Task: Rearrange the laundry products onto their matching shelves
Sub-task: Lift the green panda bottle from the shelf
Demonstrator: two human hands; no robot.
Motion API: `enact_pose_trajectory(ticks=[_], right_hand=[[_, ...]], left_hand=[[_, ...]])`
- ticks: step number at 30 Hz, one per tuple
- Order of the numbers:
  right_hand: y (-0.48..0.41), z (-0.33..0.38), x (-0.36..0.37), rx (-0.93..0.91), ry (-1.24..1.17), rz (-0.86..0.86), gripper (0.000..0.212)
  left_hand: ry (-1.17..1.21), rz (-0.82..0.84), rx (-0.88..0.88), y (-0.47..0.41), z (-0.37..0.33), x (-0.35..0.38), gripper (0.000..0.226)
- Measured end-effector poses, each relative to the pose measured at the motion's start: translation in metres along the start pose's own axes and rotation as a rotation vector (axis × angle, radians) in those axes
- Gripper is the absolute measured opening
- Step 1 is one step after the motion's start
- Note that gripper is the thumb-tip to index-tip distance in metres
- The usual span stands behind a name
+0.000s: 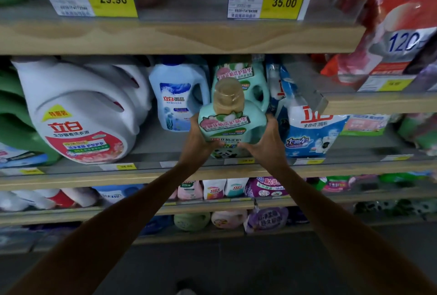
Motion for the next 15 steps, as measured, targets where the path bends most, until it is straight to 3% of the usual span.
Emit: enact_pose_trajectory(ticks=[7, 15], right_hand=[[-0.029, -0.027, 0.003, 0.073, -0.089, 0.074, 0.105], [-0.050, -0.040, 0.005, -0.038, -0.040, 0.141, 0.103]], left_hand=[[-0.140, 0.028, -0.016, -0.030, -0.005, 0.016, 0.079], [-0.196, -0.128, 0.002, -0.027, 0.004, 0.029, 0.079]])
Point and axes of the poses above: each hand's wrist, its own y-axis away from the middle knuckle, its own x-axis out of the palm, z = x × y, the point moved 5 cm from there along -y, towards the middle knuckle, and after that the axes turned 12 degrees about y, right-handed, at the moved point
